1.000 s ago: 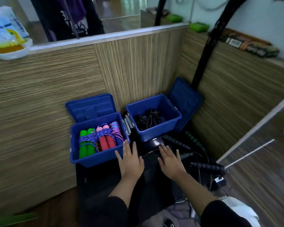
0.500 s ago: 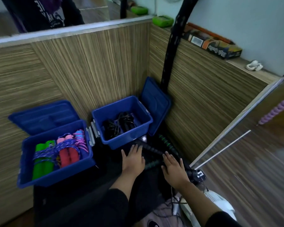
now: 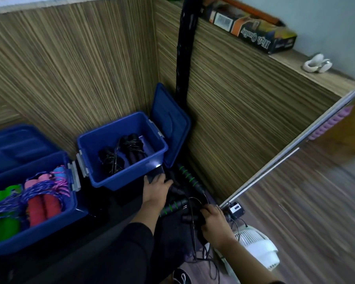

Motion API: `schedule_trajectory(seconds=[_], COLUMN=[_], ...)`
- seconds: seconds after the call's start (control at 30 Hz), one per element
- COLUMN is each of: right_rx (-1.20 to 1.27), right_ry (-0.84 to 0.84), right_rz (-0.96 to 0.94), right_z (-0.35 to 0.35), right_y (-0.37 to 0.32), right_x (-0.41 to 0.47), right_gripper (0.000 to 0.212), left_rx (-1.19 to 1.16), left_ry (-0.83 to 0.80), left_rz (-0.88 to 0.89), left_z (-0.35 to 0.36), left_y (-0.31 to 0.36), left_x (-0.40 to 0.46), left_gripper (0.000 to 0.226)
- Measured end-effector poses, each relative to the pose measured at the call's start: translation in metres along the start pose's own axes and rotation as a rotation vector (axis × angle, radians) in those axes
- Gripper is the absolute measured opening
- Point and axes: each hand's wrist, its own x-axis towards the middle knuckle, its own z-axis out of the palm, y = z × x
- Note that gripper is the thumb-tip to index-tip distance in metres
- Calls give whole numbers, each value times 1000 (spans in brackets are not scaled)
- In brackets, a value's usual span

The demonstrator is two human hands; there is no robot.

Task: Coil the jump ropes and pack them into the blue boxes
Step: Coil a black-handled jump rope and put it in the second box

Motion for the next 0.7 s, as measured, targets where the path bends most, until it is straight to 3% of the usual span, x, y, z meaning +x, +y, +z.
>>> schedule_trajectory(seconds=[0.07, 0.2, 0.6, 0.7], right_rx=[-26, -35, 33, 41], right_ry=[38, -64, 9, 3], right_rz=[-2, 20, 155, 147], right_z=[-1, -14, -23, -18], right_y=[1, -5, -37, -64], right_x=[-3, -7, -33, -40], right_gripper=[43, 54, 58, 58], left_rx=[36, 44, -74, -72], left_ry=[17, 62, 250, 196], left_rz=[3, 0, 63, 36], left_z=[1, -3, 14, 22], left_y=[-1, -6, -58, -79], left_x=[-1, -13, -97, -130], left_gripper=[65, 73, 58, 58])
